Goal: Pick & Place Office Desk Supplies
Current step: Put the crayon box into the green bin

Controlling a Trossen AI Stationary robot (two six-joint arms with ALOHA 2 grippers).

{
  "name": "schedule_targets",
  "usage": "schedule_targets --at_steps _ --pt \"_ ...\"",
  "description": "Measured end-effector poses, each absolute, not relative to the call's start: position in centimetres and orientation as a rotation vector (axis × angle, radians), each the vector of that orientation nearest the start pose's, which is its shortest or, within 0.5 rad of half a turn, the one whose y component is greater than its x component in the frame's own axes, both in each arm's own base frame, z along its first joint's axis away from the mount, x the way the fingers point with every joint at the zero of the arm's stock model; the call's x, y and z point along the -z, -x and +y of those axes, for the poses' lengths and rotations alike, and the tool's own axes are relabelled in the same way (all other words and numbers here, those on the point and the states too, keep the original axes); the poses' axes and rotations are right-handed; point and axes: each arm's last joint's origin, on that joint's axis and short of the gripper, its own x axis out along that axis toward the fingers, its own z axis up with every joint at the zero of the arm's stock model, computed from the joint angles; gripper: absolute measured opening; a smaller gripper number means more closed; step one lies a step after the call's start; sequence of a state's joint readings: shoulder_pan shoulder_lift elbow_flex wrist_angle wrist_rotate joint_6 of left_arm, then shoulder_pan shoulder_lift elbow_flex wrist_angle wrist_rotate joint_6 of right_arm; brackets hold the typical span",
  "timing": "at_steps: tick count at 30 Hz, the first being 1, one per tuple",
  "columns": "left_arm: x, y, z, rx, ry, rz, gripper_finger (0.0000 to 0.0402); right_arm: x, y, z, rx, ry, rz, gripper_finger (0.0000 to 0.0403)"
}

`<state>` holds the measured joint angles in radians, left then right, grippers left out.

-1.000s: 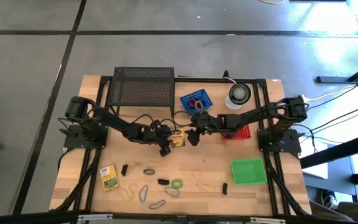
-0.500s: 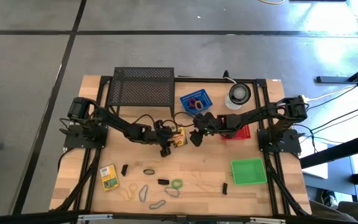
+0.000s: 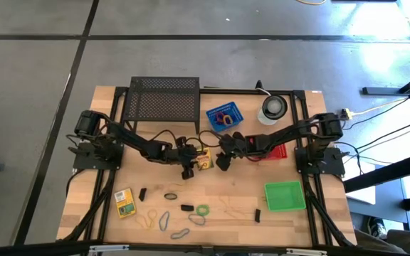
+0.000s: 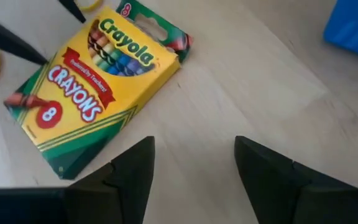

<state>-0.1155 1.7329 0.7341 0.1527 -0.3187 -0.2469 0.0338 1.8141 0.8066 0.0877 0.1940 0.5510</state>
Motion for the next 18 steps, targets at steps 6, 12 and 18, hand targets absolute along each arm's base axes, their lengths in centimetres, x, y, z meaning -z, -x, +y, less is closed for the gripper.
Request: schedule_targets --at_steps 6,12,18 --pt "-11.95 -30.80 -2.66 -0.285 0.025 0.796 0.0169 -11.06 -32.43 0.44 0.388 -0.423 0.826 0.0223" --pt "-11.73 -30.85 -2.66 -0.285 0.023 0.803 0.0169 -11.18 -32.62 0.44 0.343 -0.464 0.818 0.0223" --pt "-11.39 -30.99 -2.68 -0.288 0.020 0.810 0.0169 -11.51 -32.99 0.74 0.242 -0.521 0.798 0.0223"
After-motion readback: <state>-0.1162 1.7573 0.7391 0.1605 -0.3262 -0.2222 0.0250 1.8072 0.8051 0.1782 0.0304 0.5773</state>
